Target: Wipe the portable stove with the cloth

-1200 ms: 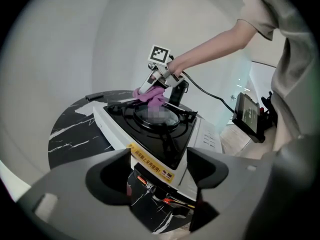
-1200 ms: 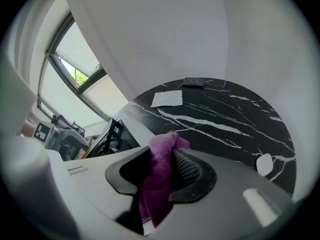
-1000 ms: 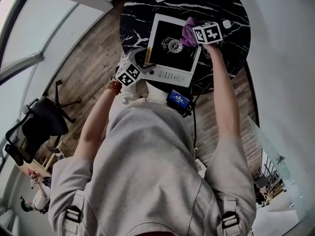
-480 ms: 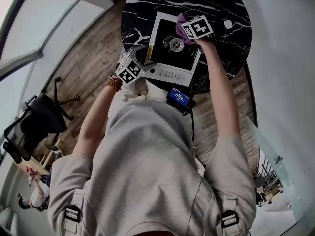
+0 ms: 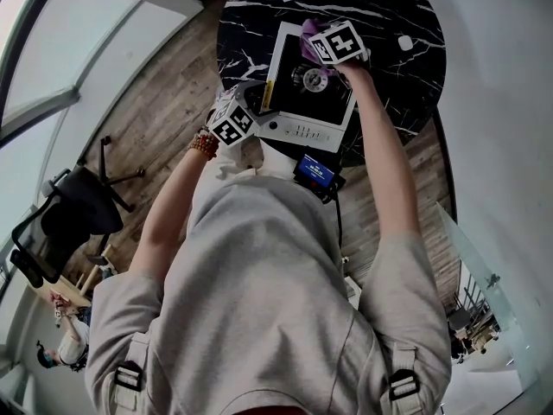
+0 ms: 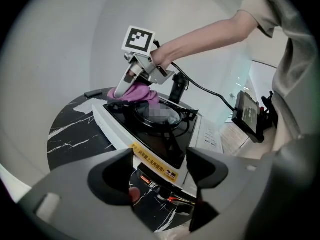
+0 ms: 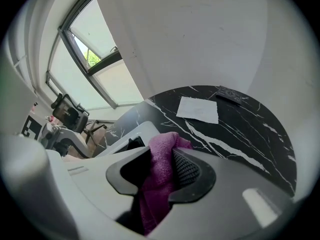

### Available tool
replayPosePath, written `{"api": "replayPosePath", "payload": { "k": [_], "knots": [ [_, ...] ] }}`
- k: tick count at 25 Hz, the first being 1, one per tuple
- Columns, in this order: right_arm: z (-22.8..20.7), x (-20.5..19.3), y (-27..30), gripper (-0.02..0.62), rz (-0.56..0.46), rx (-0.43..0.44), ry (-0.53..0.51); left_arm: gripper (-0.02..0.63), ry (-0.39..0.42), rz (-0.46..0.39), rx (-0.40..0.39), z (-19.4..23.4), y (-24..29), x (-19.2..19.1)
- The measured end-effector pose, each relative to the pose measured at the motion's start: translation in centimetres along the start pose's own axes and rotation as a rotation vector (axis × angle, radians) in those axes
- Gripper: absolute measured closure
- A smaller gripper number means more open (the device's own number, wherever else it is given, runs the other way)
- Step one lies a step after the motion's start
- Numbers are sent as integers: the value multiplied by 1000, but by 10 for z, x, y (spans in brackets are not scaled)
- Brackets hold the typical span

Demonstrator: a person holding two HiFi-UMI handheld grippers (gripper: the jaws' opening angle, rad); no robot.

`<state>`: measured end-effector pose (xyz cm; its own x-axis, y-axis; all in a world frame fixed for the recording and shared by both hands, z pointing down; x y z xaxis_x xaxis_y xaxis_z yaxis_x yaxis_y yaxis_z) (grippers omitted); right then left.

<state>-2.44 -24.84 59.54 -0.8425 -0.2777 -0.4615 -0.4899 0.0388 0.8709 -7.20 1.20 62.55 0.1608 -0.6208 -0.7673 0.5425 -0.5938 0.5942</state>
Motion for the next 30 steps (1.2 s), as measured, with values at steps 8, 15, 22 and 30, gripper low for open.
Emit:
{"api": "replayPosePath", "payload": {
  "k": [8,15,22,30],
  "knots": [
    [9,5,9,459,-124,18,152,272,33,62,-61,2,-3,3],
    [15,-33,-52,457,-480,-49,297,273,135,86,-158,7,-10,5],
    [74,-142,-157,457,-604,-239,383,273,331,72,-340,-2,-21,-2],
    [155,-231,-139,457,-427,-397,544,272,551,113,-508,-4,-22,-11]
  ]
}}
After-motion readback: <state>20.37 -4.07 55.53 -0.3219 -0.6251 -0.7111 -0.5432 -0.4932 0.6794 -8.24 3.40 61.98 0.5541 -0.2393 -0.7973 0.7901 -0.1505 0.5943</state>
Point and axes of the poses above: the fingertips, and each gripper's own axes: y forward along the fingers, z to its left, x out of its top, the point moved 10 cm from there along -y, backward along the fingers, and after that the axes turned 6 degrees about -z, right-handed, at the moved point
